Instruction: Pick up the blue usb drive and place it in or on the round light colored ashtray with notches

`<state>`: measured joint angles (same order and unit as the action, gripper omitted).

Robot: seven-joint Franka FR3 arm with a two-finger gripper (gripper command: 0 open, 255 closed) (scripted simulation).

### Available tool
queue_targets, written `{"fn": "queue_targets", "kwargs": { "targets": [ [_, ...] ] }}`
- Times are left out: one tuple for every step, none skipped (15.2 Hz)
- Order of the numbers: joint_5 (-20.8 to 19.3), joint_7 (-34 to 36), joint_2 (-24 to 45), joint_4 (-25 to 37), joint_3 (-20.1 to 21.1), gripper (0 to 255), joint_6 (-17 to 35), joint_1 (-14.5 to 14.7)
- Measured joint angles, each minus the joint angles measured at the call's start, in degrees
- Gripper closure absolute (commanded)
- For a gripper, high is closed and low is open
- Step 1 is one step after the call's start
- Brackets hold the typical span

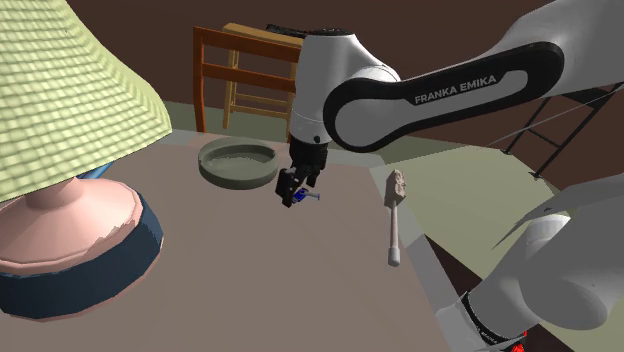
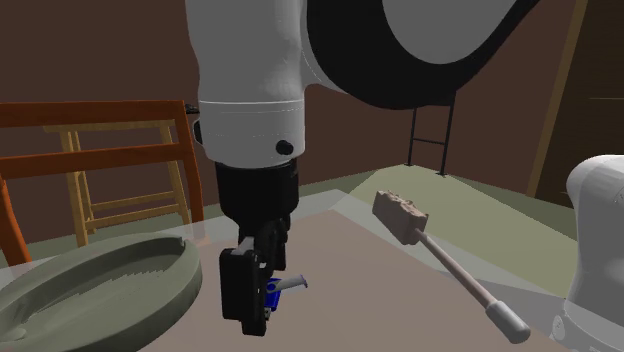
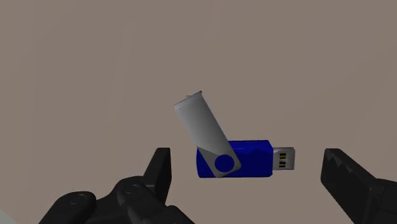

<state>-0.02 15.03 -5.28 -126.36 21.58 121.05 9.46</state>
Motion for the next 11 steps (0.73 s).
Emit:
{"fn": "queue_targets", "kwargs": {
  "targets": [
    [0.0,0.0,0.0,0.0,0.0,255,0.0,0.0],
    [0.2,0.0,-0.1,0.1,0.1,255,0.0,0.1],
    [0.5,0.0,-0.2,0.2,0.2,255,0.0,0.1],
    [0.3,0.0,-0.2,0.2,0.2,255,0.1,0.1],
    [0.3,0.0,-0.3,0.1,0.2,255,0.1,0.1],
    [0.2,0.0,-0.3,0.0,0.1,255,0.2,0.1],
    [0.2,0.0,-0.4,-0.1,0.1,255,0.2,0.1],
    [0.2,-0.1,-0.4,-0.1,0.1,255,0.3,0.1],
    [0.2,-0.1,-0.5,-0.1,0.1,255,0.2,0.1],
    [0.3,-0.2,-0.5,-0.2,0.1,255,0.2,0.1],
    [0.2,-0.1,-0.4,0.0,0.1,255,0.1,0.1]
  ]
}}
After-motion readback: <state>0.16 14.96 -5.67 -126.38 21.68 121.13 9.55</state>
